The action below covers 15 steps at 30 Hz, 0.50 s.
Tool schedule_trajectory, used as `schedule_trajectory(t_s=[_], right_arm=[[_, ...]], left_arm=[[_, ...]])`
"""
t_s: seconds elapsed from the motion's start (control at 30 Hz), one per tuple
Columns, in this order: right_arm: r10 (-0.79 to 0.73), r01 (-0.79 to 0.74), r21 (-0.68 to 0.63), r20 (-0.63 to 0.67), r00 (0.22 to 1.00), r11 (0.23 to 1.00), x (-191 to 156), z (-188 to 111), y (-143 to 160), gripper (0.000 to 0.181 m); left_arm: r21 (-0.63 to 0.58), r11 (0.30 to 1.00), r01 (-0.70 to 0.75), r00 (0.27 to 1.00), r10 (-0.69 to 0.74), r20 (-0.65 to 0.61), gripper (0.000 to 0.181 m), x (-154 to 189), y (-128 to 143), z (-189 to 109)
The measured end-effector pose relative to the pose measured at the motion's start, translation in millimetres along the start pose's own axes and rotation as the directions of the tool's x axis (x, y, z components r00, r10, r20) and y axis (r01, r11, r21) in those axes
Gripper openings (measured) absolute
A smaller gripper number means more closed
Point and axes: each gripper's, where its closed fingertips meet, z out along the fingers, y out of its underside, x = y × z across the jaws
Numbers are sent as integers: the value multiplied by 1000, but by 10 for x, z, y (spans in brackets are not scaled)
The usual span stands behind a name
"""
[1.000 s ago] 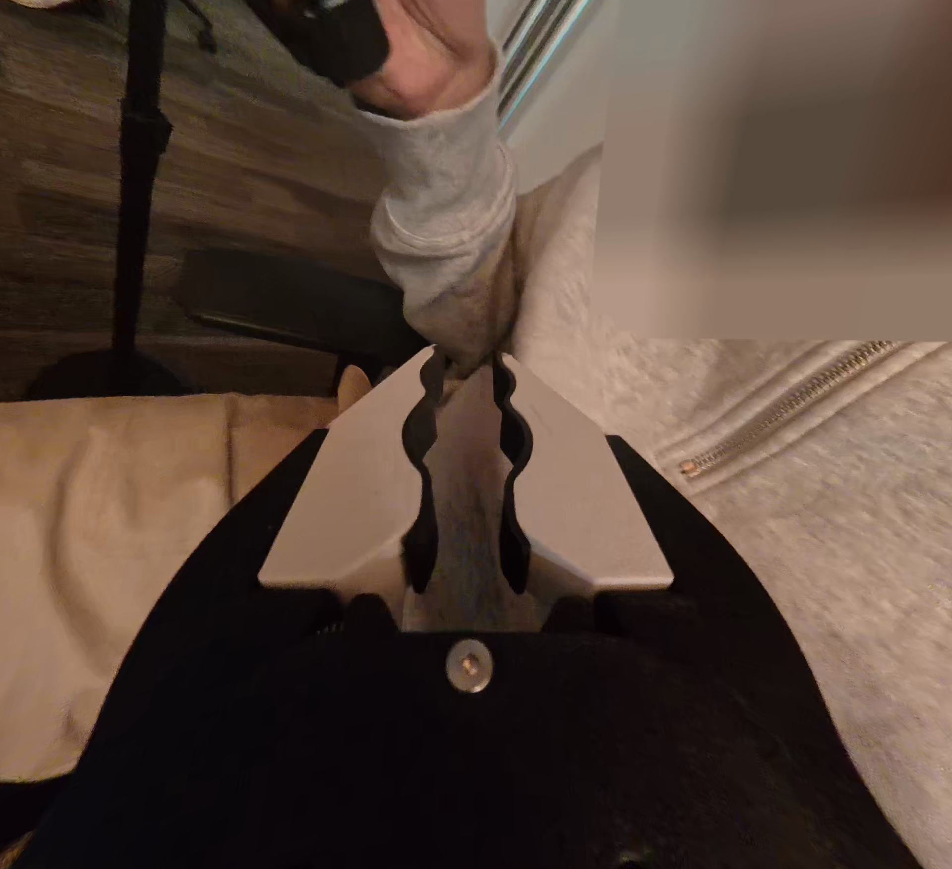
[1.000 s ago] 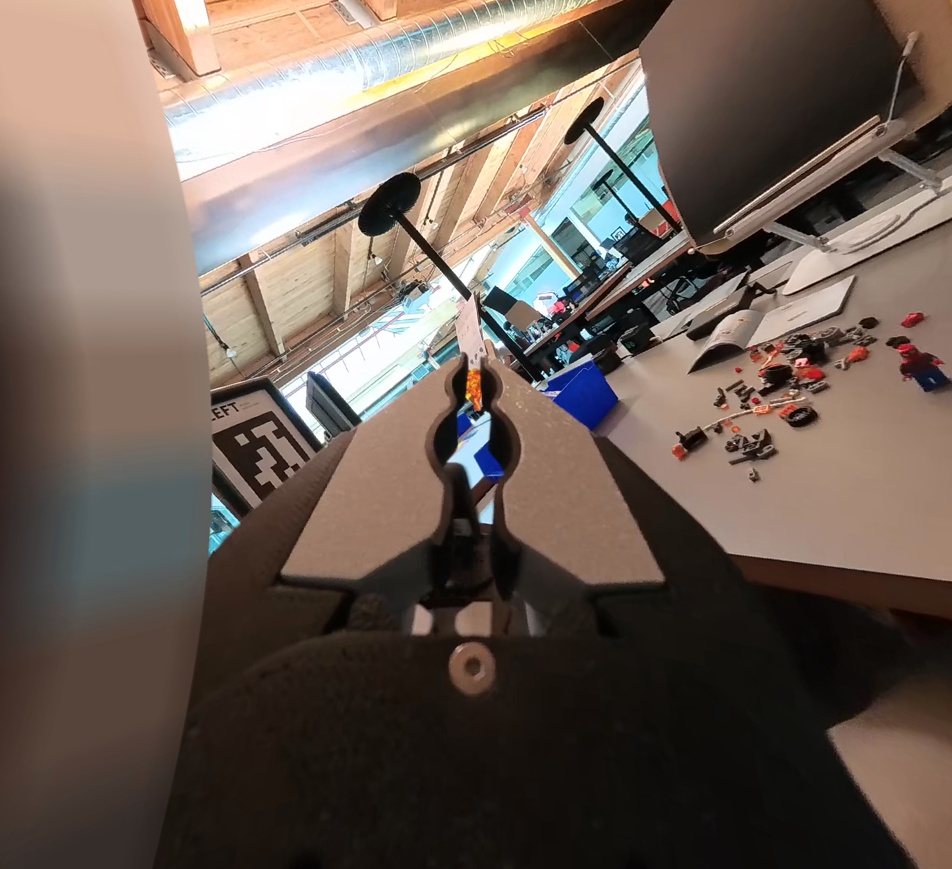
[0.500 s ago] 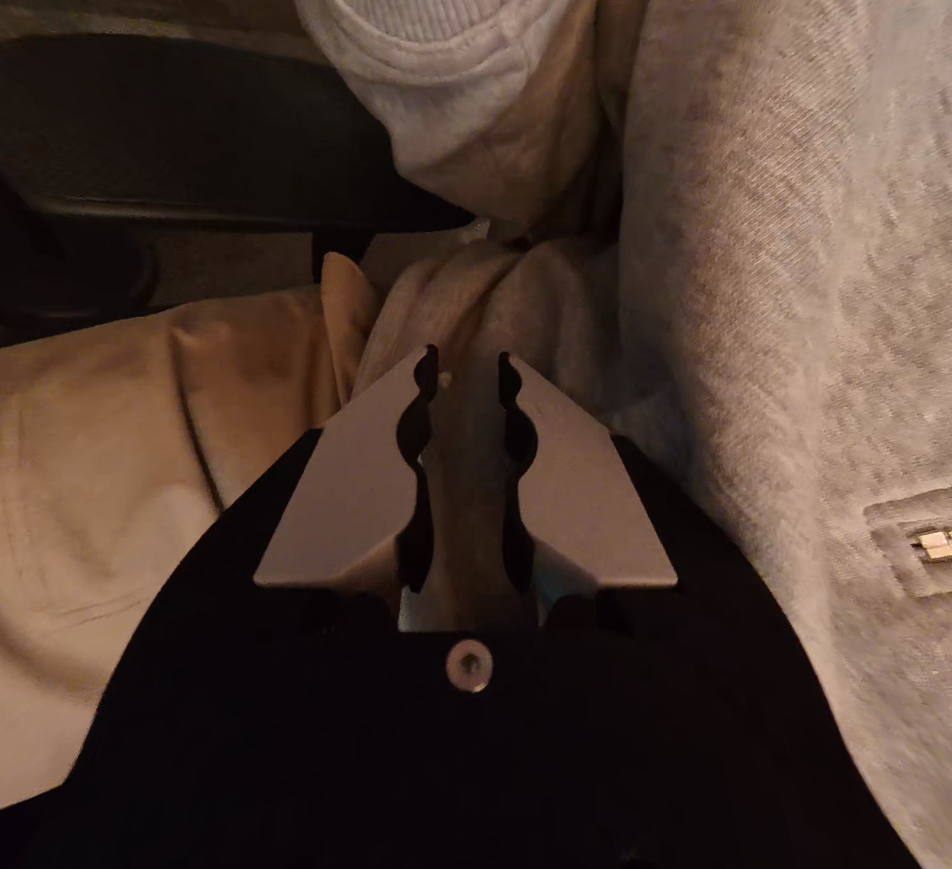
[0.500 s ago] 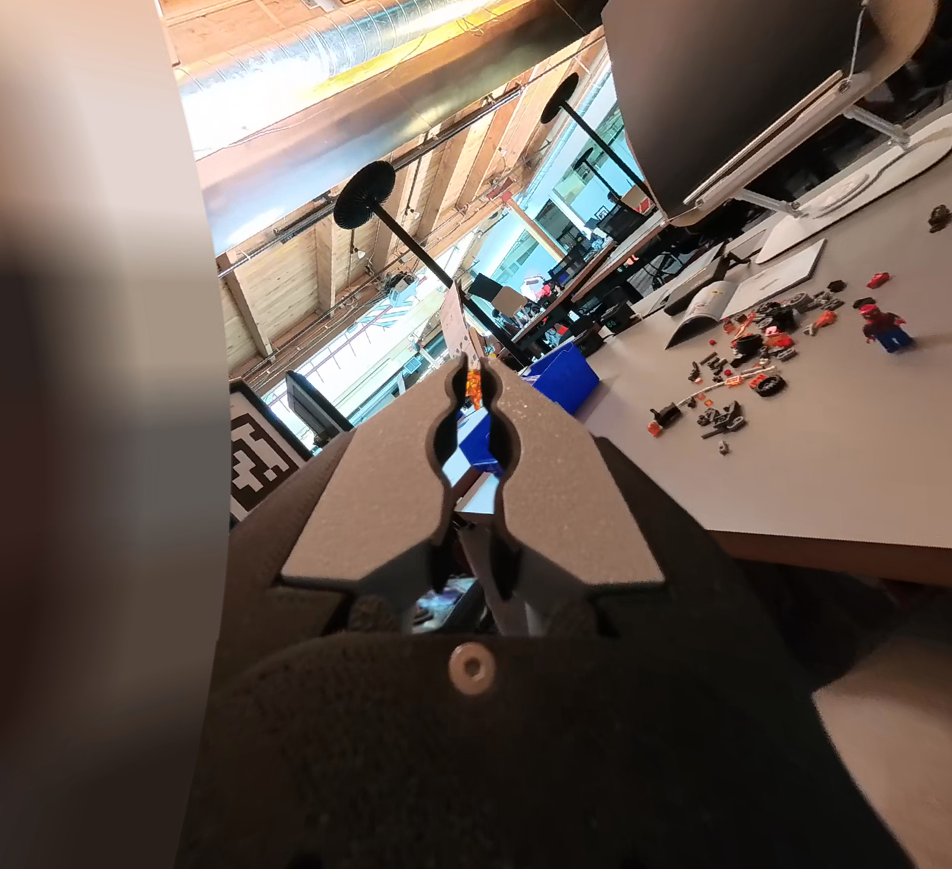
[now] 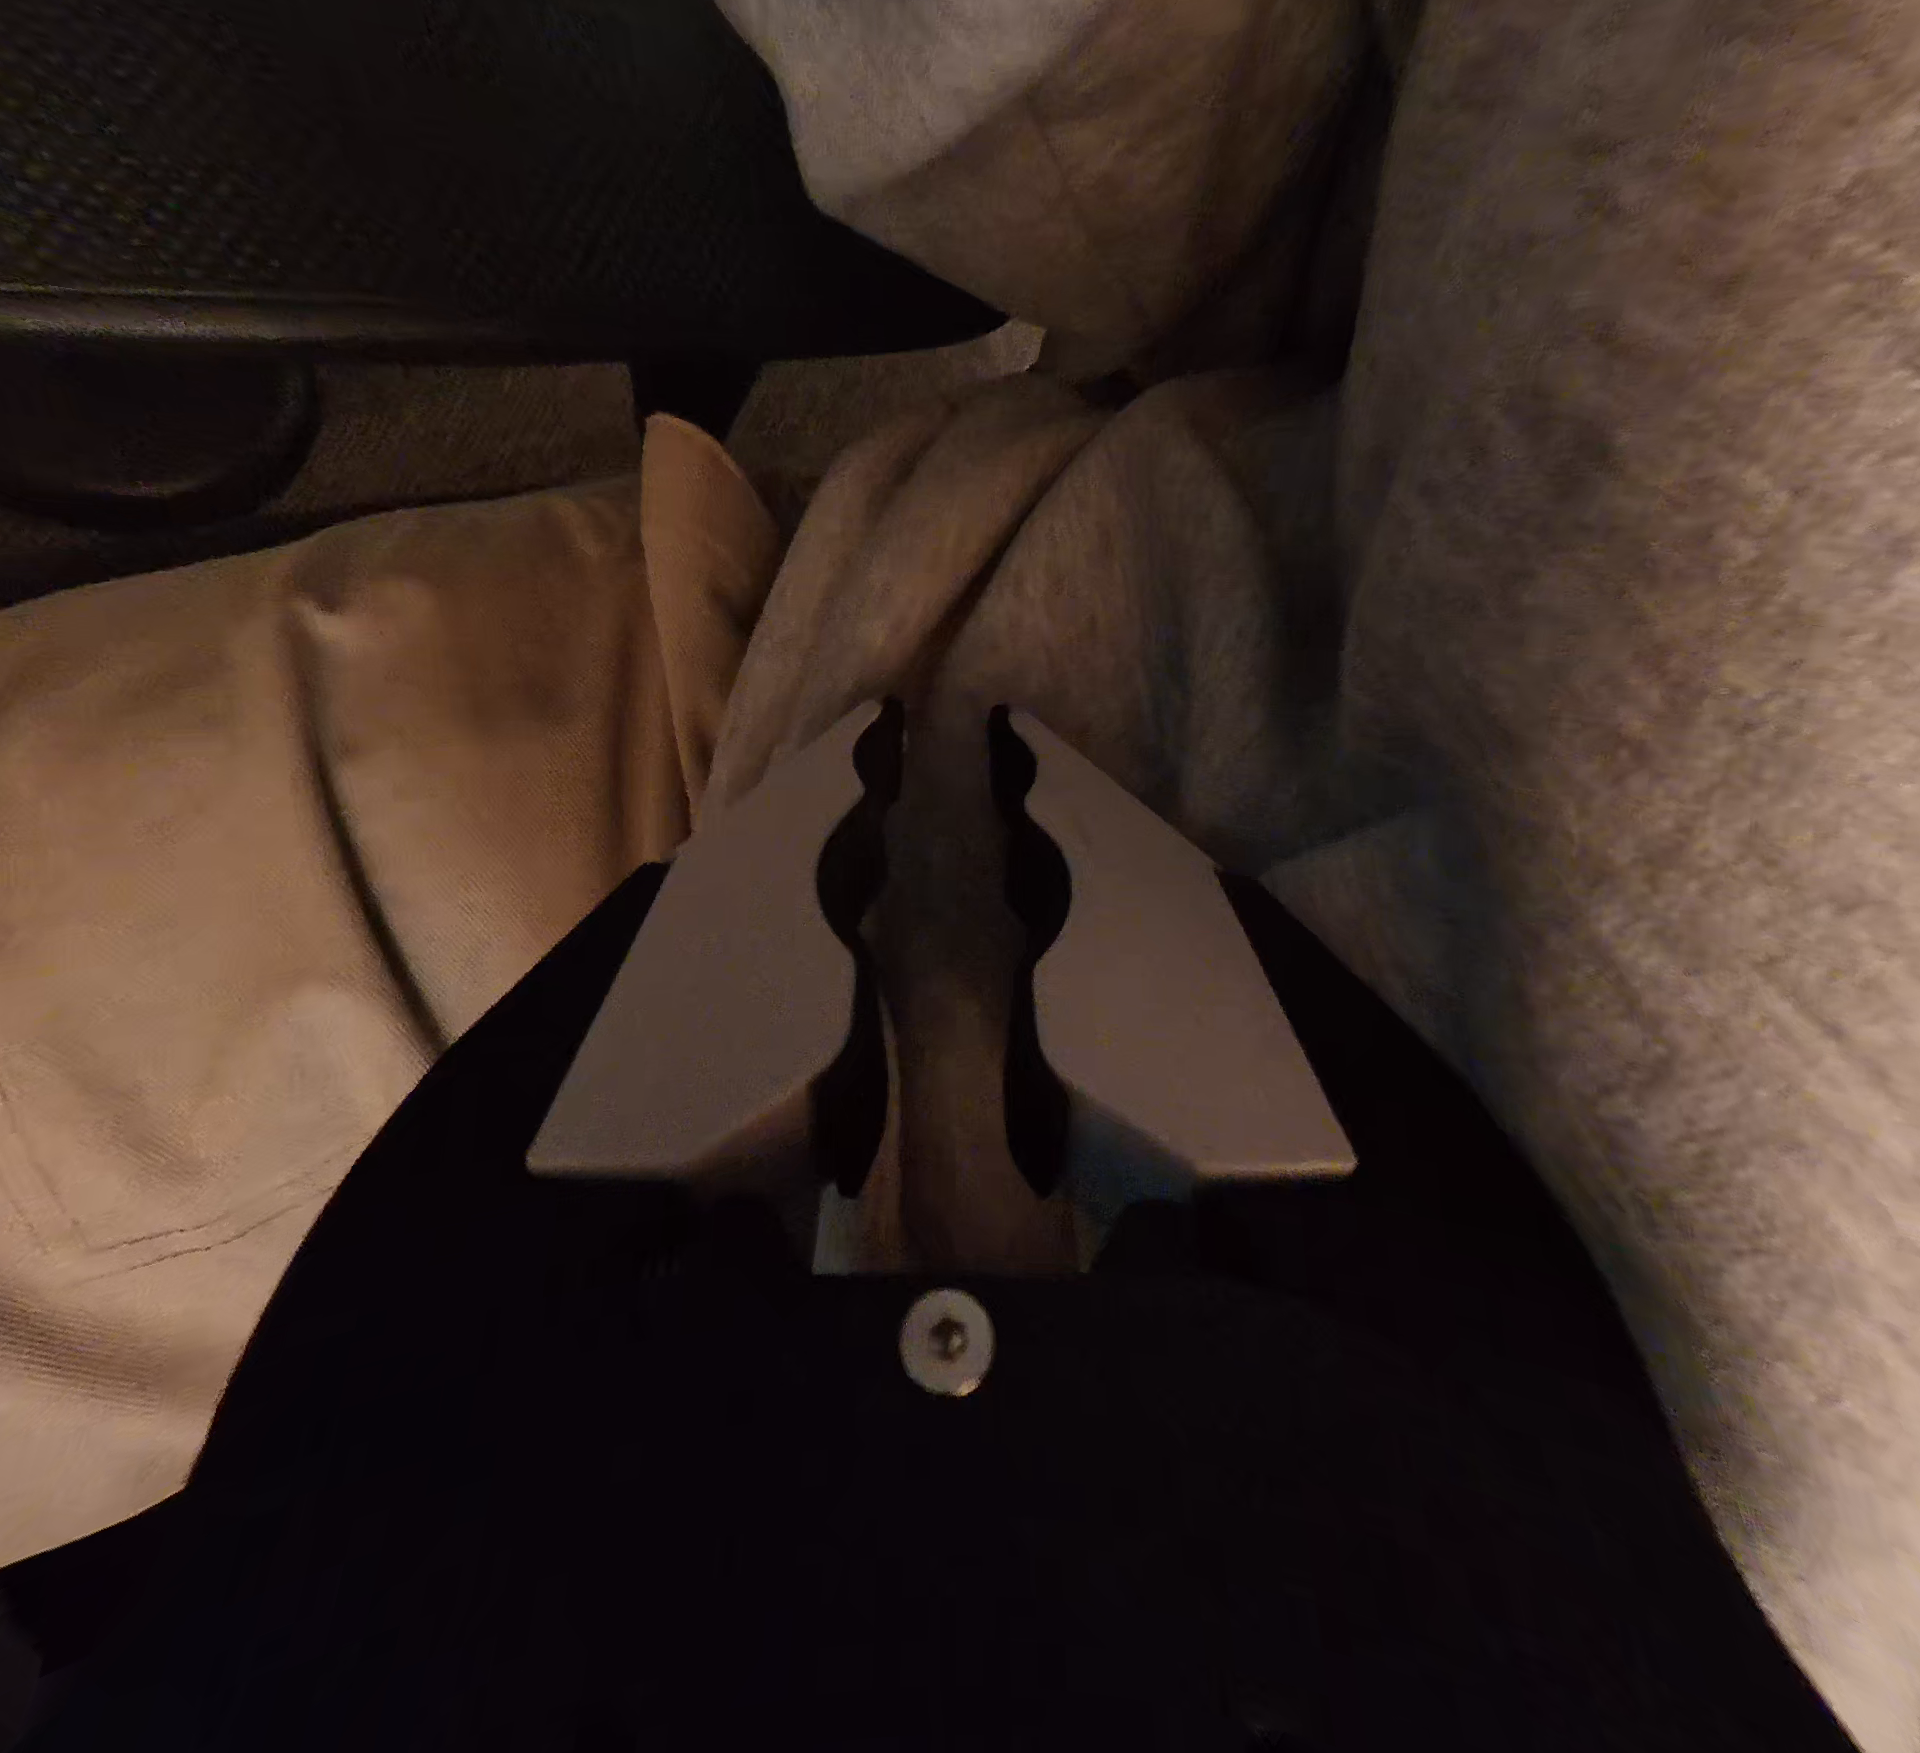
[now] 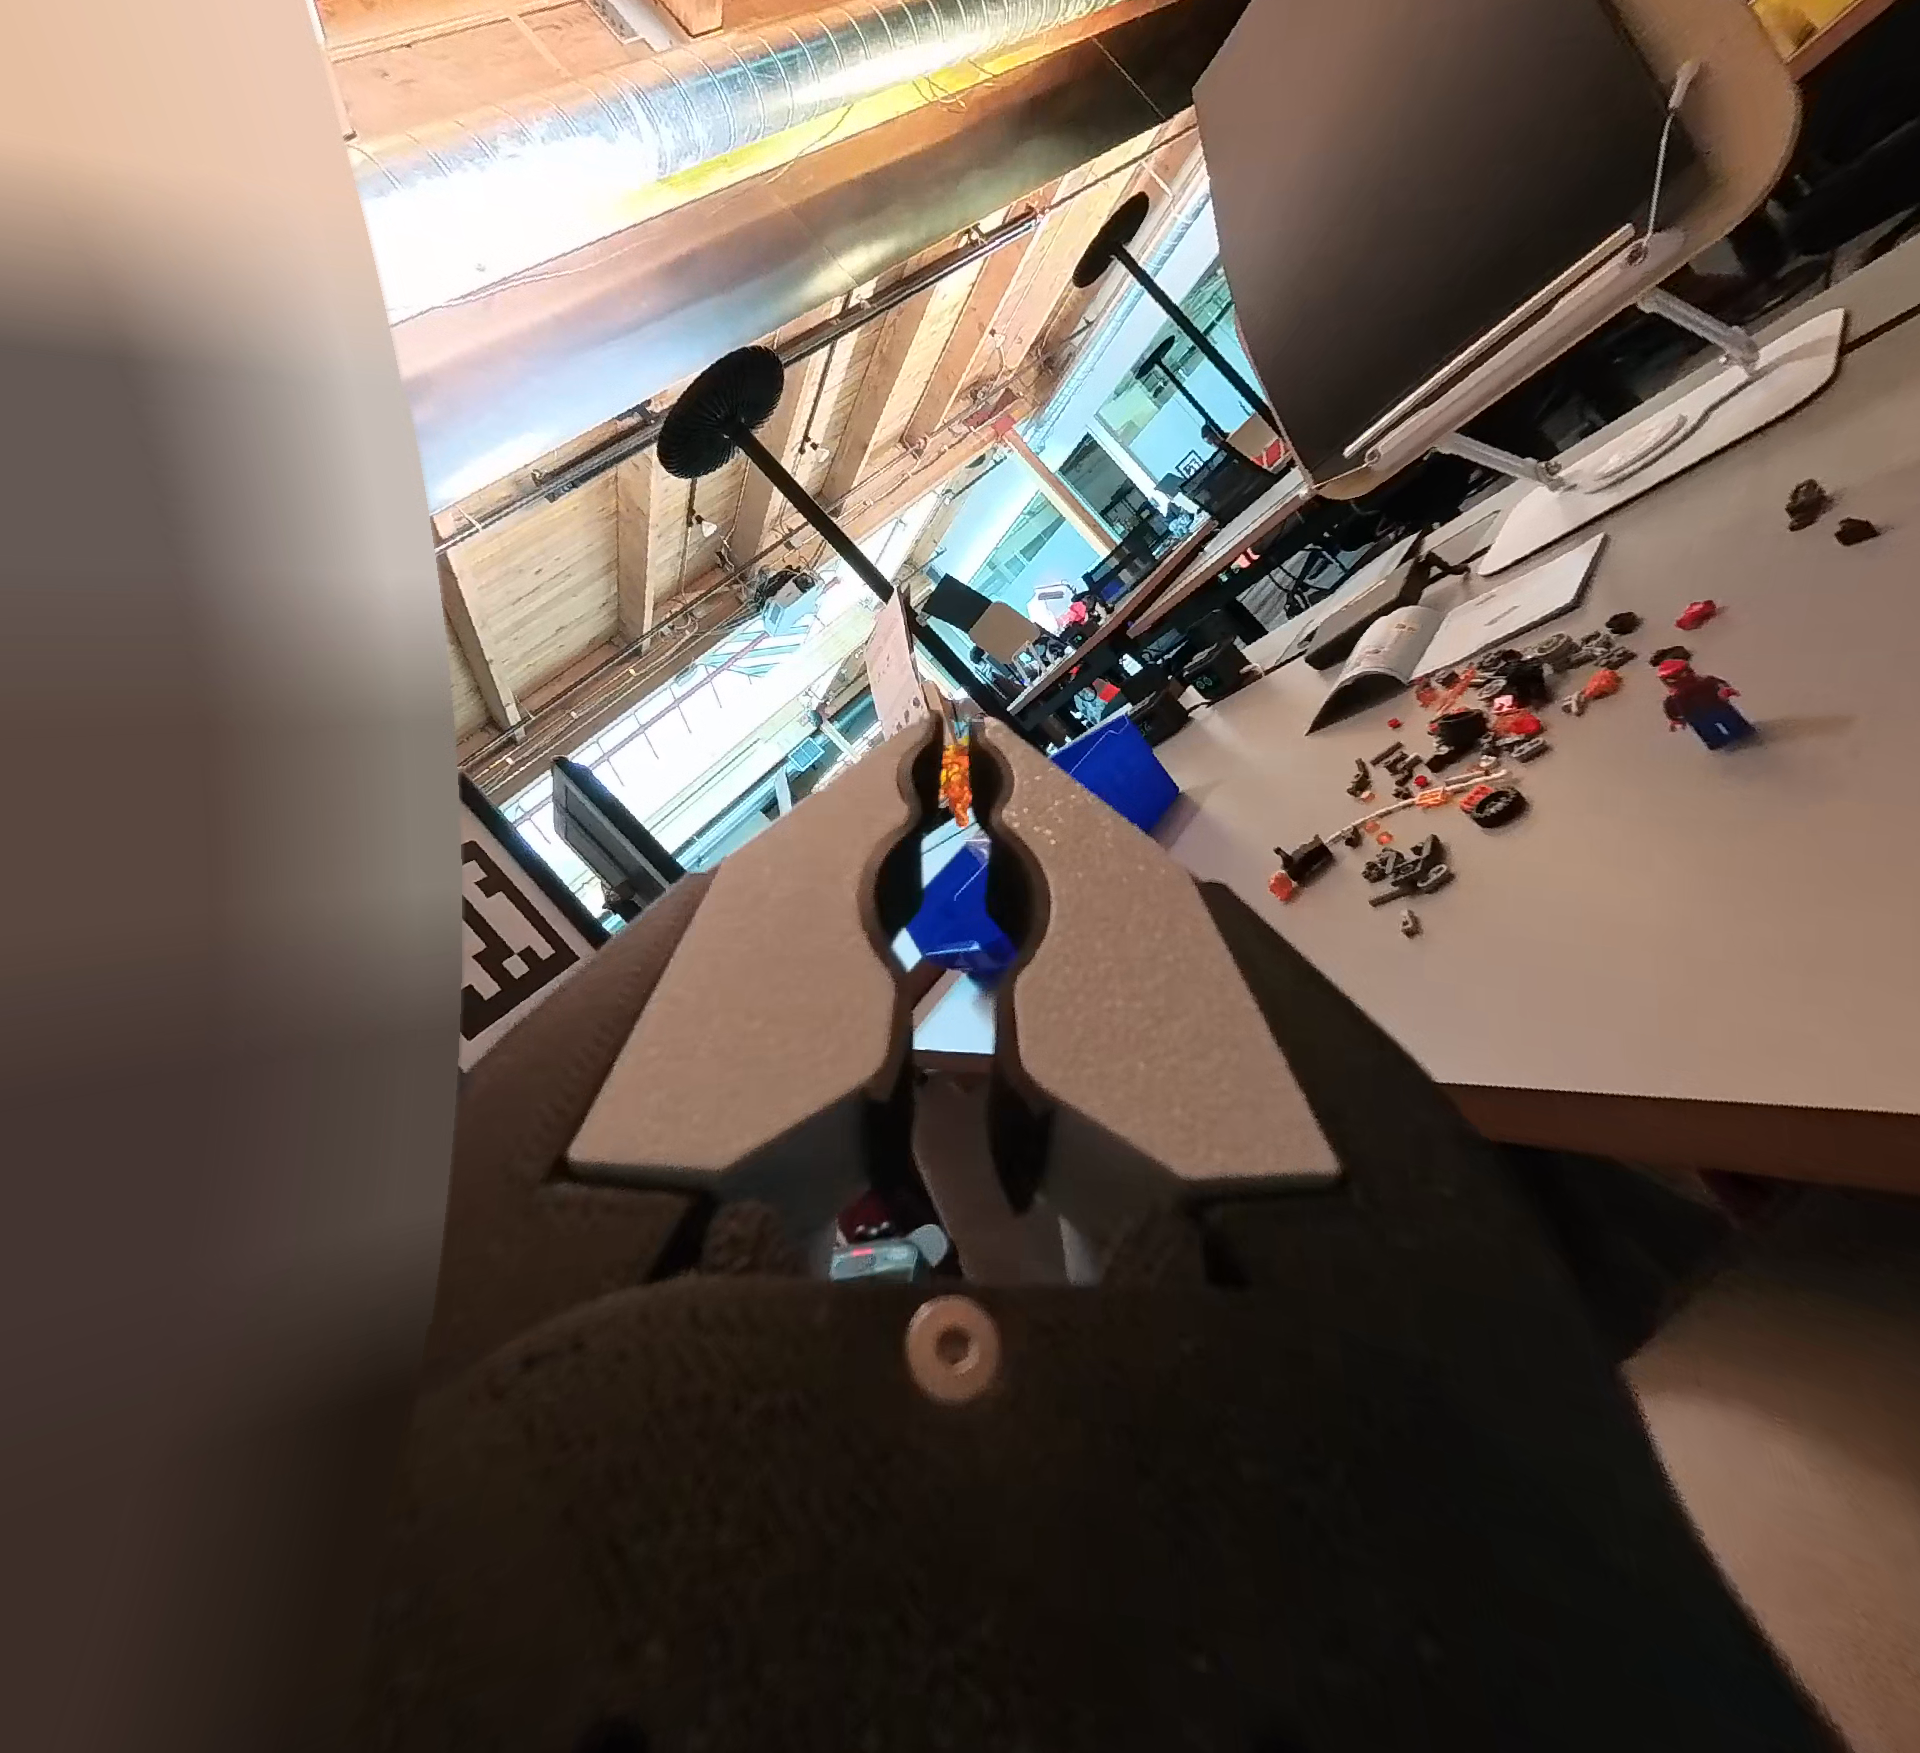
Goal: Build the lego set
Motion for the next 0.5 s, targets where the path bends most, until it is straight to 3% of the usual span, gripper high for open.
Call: schedule_trajectory(t_s=[0.37,0.5], right_arm=[[10,-10,-1,-2,1000,1000,40,-5,12,2],[10,-10,2,-3,1000,1000,48,-18,2,2]], left_arm=[[-55,998,-8,999,9,32,4,-146,59,52],[-98,995,-19,1000,18,-10,5,-131,107,89]])
